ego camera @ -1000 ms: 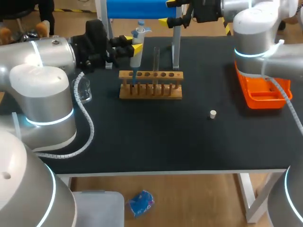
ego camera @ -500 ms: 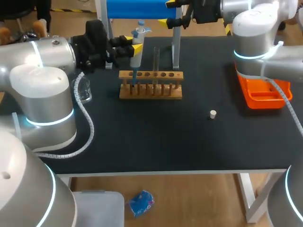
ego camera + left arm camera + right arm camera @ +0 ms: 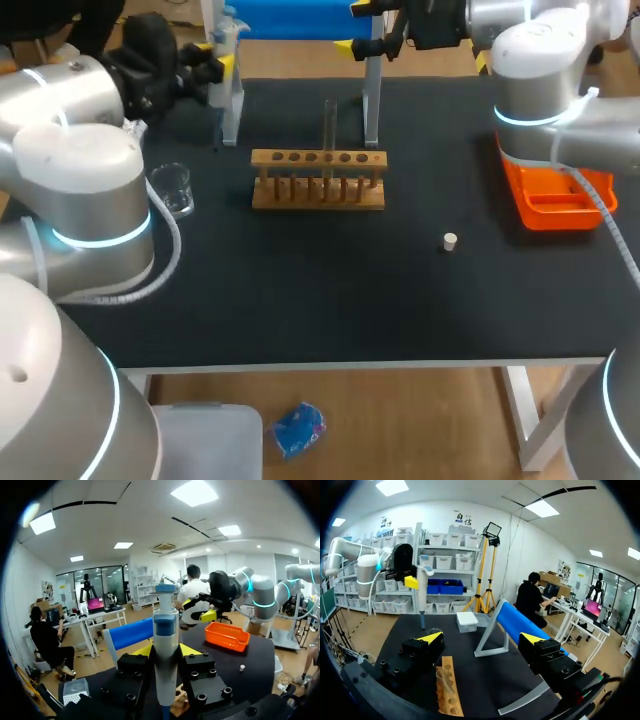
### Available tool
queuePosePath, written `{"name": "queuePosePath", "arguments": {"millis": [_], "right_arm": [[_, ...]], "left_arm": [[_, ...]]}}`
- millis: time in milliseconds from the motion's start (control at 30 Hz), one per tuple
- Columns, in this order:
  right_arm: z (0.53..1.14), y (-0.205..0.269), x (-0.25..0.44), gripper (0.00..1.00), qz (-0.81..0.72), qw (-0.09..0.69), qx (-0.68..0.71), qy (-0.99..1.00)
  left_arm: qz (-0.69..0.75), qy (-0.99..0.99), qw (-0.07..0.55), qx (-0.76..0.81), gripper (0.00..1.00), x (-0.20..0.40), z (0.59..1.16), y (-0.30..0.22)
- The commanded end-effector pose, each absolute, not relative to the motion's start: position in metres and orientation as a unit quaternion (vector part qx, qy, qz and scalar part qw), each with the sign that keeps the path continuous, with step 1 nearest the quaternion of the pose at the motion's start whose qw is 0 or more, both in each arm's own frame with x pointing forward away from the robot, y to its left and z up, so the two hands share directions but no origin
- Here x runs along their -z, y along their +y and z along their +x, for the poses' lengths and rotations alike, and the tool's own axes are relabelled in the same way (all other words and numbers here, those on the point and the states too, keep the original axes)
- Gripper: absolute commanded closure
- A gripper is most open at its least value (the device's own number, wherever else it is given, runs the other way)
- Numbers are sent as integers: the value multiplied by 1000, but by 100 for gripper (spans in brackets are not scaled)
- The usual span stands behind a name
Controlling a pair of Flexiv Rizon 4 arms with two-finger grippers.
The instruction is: Invert the test tube, pick up the pipette, mount the tip to pipette, aspirate from beaker and dispense into the tube, eject the tip, return the pipette, and cap with the stopper.
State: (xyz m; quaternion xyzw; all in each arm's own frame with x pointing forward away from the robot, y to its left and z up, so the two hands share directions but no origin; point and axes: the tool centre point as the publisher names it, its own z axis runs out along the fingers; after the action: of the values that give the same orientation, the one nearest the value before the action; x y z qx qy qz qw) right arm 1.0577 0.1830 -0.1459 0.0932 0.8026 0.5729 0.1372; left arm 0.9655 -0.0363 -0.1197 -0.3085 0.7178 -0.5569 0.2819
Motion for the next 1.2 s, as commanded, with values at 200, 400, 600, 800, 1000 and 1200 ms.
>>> {"name": "queuePosePath", "arguments": {"millis": [200, 400, 600, 800, 1000, 1200], "right_arm": [[1058, 182, 146, 0, 93, 136, -573, 803], [1058, 182, 146, 0, 93, 136, -573, 803], [1058, 182, 146, 0, 93, 136, -573, 803], [1058, 182, 146, 0, 93, 136, -573, 803], [1058, 182, 146, 0, 93, 136, -573, 803], [1058, 182, 146, 0, 93, 136, -573, 803]], "left_arm": [[-350, 723, 273, 529, 100, 108, 1037, -33], [-367, 719, 270, 524, 100, 113, 1065, -33], [-372, 717, 270, 524, 100, 114, 1068, -33], [-372, 717, 270, 524, 100, 114, 1068, -33], [-372, 717, 270, 524, 100, 114, 1068, -33], [-401, 702, 289, 512, 100, 129, 1090, -36]]}}
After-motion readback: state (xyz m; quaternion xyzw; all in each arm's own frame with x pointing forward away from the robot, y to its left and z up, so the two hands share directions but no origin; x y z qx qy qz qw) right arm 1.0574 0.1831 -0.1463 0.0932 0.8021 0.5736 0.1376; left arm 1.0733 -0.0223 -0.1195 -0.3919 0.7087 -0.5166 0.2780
